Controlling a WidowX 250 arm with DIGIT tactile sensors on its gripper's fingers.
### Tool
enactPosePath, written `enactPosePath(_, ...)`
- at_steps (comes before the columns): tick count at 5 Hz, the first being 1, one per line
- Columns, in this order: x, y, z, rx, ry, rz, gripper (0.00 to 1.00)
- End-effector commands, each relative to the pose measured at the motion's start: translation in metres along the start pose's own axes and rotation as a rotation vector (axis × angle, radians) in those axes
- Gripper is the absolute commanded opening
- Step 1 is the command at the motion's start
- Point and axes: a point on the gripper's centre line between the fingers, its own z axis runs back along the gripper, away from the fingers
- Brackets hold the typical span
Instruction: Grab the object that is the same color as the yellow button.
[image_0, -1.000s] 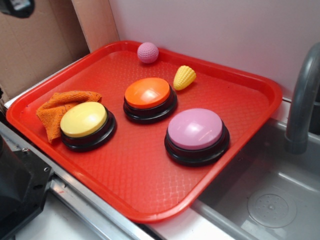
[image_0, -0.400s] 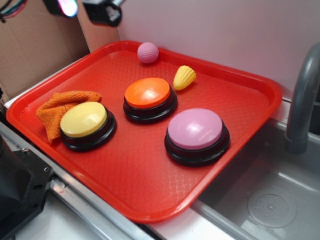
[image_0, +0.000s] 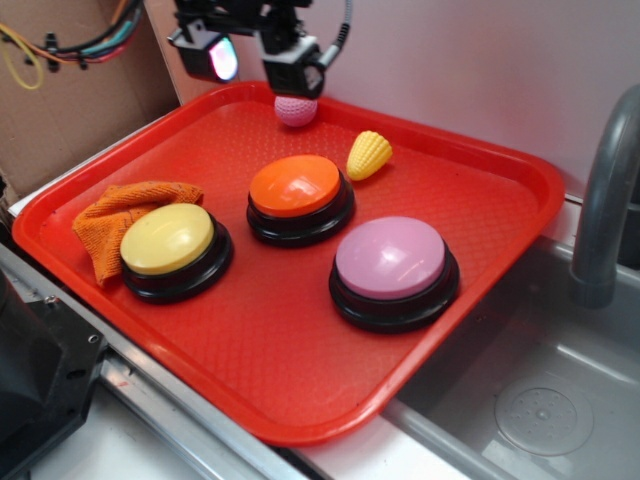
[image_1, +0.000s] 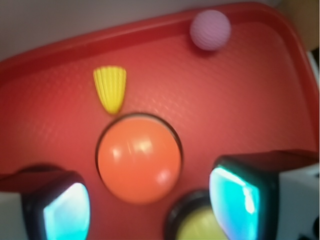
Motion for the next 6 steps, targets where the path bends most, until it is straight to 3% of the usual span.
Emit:
enactPosePath(1,0.046,-0.012,-0.034,0.014,-0.054,0.056,1.0)
enactPosePath(3,0.061,-0.024,-0.064,0.013,-0.057,0.04,1.0)
enactPosePath(5,0.064,-0.031,-0.079,-0.041,-0.057,0.009,1.0)
enactPosePath(6,0.063,-0.032,-0.083,-0.043,-0.047,0.017,0.58)
